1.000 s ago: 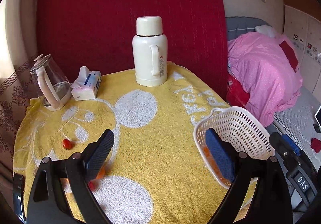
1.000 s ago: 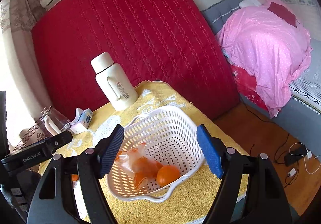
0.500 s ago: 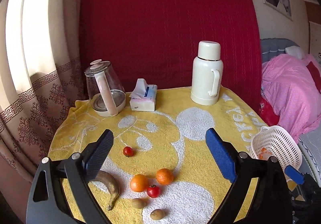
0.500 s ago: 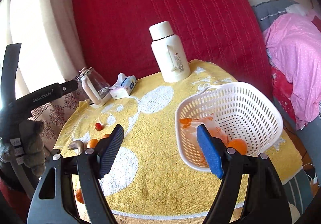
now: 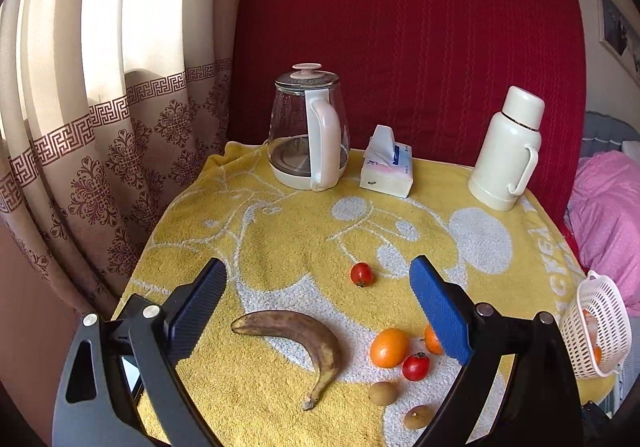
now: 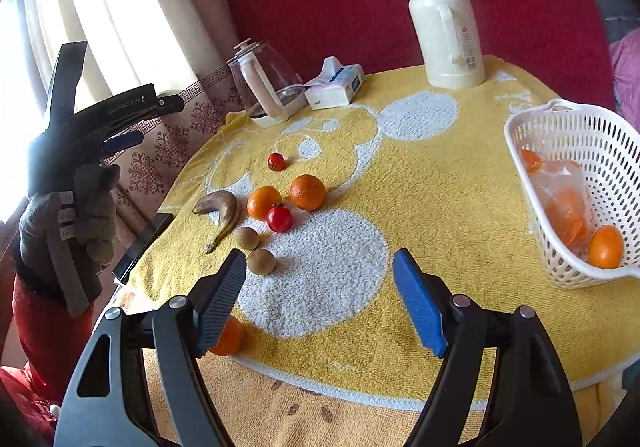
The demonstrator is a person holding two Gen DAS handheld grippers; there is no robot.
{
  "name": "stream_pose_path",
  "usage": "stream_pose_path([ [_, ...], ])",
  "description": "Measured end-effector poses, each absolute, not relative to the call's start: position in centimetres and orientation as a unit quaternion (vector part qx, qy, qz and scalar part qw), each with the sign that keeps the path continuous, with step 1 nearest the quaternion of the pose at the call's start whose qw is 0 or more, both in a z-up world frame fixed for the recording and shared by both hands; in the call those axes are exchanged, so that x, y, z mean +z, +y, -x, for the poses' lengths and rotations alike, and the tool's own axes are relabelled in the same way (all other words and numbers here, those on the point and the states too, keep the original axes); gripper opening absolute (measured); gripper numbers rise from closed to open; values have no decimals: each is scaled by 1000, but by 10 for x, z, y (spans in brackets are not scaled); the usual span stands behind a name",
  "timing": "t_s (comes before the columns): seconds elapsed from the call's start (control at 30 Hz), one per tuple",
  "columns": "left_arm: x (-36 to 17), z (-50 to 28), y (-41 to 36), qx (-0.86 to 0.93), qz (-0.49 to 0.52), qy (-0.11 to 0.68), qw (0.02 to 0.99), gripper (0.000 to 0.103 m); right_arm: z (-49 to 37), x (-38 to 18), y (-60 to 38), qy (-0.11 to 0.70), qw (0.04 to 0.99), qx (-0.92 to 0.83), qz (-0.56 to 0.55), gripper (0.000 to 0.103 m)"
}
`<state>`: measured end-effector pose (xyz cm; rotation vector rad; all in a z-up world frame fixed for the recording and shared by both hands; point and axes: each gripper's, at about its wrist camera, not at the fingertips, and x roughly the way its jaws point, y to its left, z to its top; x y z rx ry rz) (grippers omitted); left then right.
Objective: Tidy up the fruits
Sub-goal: 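Grasp the small orange with the right tool, then grasp the brown banana with the left tool and lift it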
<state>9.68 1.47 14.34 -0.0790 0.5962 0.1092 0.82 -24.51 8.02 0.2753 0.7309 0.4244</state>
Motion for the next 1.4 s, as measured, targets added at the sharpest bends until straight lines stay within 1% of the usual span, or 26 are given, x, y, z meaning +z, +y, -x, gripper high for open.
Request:
stream_pose_path([
  [0.3, 126, -90, 48, 68, 62, 306, 948, 92, -4, 59, -187, 401, 866, 284, -90, 77],
  [0.33, 125, -90, 50, 69, 64, 306, 947, 92, -3, 56, -183, 406, 863, 289, -85, 76],
  [0.4, 122, -91, 53, 69, 67, 308, 947, 92, -2, 52, -175, 413, 858, 295, -77, 72],
  [0.53, 112, -94, 61, 75, 76, 319, 942, 92, 0, 45, -160, 430, 848, 306, -55, 61],
  [0.6, 107, -97, 65, 79, 81, 326, 939, 92, 1, 44, -152, 432, 847, 308, -38, 59],
  [0.7, 98, -100, 70, 84, 90, 338, 933, 89, 1, 39, -139, 440, 843, 310, -11, 52],
  [0.73, 95, -101, 70, 84, 92, 343, 931, 88, -1, 36, -136, 446, 839, 311, -4, 48],
  [0.8, 89, -103, 69, 84, 92, 351, 928, 86, -2, 31, -130, 453, 836, 309, 9, 47],
  [0.87, 83, -105, 67, 86, 94, 360, 924, 85, 0, 33, -126, 448, 838, 311, 21, 41],
  [1.0, 71, -111, 62, 86, 102, 382, 915, 84, 1, 33, -127, 442, 842, 309, 22, 41],
  [1.23, 51, -130, 47, 105, 106, 410, 900, 84, -12, 48, -162, 417, 866, 273, -42, 41],
  [1.4, 39, -150, 40, 129, 107, 423, 891, 84, -20, 47, -177, 417, 871, 252, -64, 41],
])
